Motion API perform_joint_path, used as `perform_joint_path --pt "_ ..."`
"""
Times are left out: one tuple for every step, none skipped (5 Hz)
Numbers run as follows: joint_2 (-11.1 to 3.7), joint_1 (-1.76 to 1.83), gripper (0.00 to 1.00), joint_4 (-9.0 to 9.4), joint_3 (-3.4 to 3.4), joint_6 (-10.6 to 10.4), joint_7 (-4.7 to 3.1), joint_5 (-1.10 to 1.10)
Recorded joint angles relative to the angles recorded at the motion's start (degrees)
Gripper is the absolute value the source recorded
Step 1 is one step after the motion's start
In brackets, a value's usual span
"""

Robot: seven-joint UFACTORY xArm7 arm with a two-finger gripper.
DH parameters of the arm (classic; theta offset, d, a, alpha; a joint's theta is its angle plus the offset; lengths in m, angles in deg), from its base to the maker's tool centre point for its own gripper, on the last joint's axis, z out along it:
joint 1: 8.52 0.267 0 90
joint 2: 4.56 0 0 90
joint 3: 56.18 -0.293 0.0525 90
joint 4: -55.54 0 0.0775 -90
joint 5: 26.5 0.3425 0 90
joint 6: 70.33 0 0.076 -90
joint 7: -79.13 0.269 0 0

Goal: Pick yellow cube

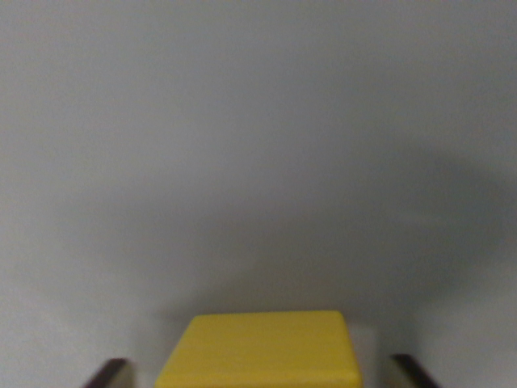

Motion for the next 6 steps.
perform_joint_path --pt "0.02 0.0 1.0 -0.03 0.0 0.0 0.0 0.0" --pt "0.02 0.0 1.0 -0.03 0.0 0.0 0.0 0.0" --pt "0.19 0.01 1.0 -0.25 0.0 0.4 0.03 -0.03" --pt "0.19 0.01 1.0 -0.25 0.0 0.4 0.03 -0.03" --pt "0.52 0.02 1.0 -0.68 0.01 1.2 0.07 -0.09" --pt "0.52 0.02 1.0 -0.68 0.01 1.2 0.07 -0.09"
